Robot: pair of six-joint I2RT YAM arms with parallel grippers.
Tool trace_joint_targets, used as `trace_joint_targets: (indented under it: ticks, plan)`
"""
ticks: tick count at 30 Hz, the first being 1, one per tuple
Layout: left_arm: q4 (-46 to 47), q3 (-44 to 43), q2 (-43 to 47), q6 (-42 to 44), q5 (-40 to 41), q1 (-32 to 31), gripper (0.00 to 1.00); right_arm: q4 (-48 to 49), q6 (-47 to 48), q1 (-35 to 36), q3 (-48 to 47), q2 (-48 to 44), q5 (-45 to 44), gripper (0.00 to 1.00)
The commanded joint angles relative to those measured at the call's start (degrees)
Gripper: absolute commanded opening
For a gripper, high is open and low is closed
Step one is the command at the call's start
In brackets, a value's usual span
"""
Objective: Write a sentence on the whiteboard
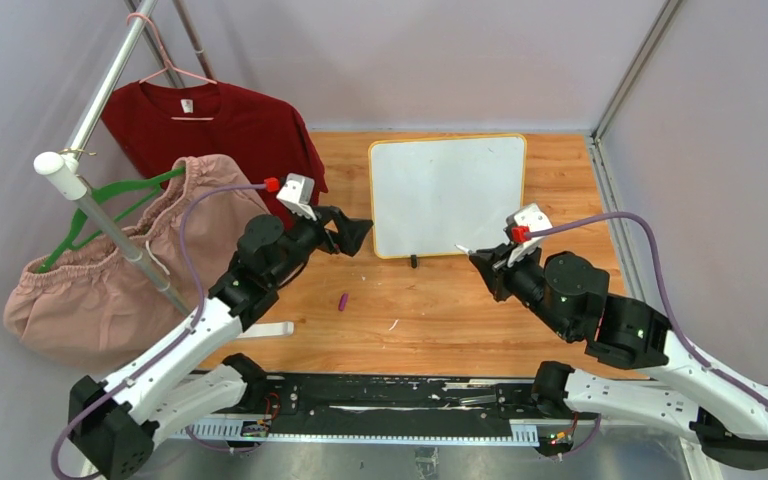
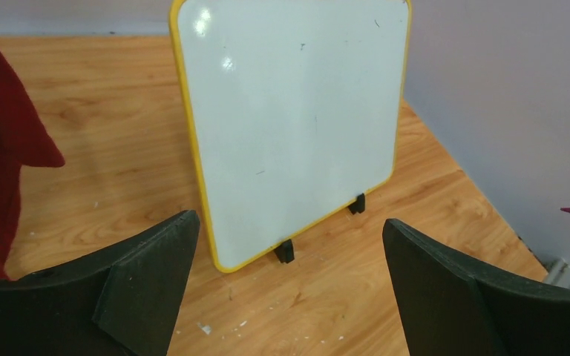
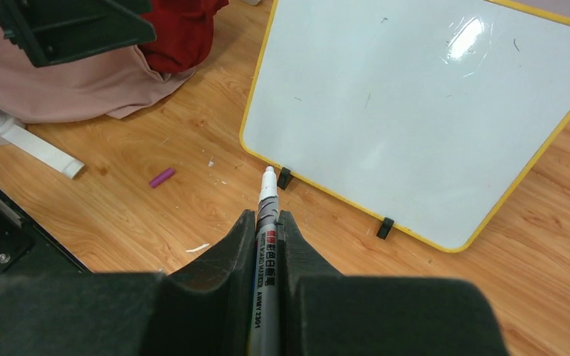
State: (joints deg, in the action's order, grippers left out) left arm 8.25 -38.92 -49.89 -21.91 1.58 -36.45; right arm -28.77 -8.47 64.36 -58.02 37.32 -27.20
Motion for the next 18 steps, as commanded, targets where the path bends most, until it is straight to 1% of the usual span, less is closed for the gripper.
trace_joint_targets:
  ticks: [1,3,10,14,18]
  plan:
    - [9.8,0.0,-6.3,-8.3,-16.3,6.9,1.00,0.4,2.4,0.4,1.4,-1.0,-1.1,0.00]
    - [11.8,-1.3,-10.4,-9.9,-19.2,8.7,1.00,1.3,2.8,0.4,2.2,-1.0,-0.8,0.00]
    - [13.2,-6.2,-21.6,-7.5,-22.2,11.1,1.00,6.5,4.1,0.4,5.7,-1.7,-0.2,0.00]
    - [16.5,-5.2,-25.1,-9.0,-22.4,14.0,1.00,10.6,5.0,0.4,8.3,-2.8,0.1,0.00]
    - [20.7,-3.8,-29.2,-12.2,-25.7,17.4,0.98,15.6,7.7,0.4,11.6,-3.9,1.7,0.00]
